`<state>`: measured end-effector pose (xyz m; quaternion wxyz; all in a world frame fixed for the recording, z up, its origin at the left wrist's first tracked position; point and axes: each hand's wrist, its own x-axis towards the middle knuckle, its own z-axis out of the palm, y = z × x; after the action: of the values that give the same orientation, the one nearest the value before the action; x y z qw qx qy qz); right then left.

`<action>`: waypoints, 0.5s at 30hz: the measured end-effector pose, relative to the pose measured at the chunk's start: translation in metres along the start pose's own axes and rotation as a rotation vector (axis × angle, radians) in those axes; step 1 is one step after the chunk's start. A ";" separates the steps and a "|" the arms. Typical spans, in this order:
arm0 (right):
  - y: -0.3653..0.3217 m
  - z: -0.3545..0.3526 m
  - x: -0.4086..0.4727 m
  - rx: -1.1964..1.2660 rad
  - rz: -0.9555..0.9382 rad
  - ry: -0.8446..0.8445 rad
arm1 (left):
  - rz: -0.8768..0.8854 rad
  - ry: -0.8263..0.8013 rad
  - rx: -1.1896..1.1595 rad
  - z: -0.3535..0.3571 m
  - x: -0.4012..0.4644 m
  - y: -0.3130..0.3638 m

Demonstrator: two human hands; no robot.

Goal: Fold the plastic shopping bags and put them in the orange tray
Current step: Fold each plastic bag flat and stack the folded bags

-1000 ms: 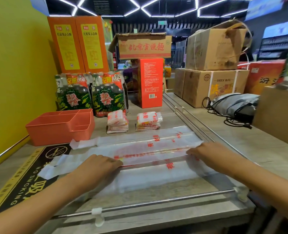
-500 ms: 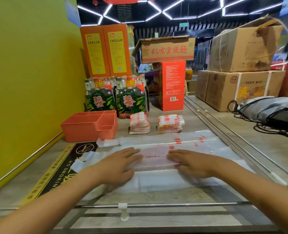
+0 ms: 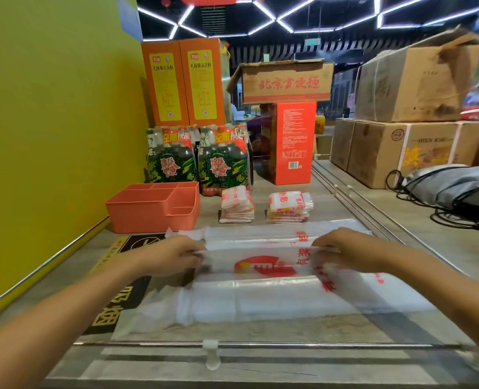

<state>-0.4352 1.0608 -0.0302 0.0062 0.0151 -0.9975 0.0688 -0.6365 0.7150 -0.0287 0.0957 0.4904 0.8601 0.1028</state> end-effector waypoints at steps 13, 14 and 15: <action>-0.001 0.016 0.037 -0.211 0.138 0.246 | -0.183 0.209 0.227 -0.008 0.026 -0.025; -0.004 0.021 0.039 -0.272 0.102 0.254 | -0.164 0.227 0.246 -0.004 0.025 -0.021; -0.009 0.025 0.041 -0.322 0.052 0.263 | -0.129 0.250 0.249 0.001 0.024 -0.015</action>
<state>-0.4758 1.0471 -0.0536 0.1369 -0.0210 -0.9863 -0.0901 -0.6610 0.7281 -0.0356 -0.0667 0.4256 0.9011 0.0493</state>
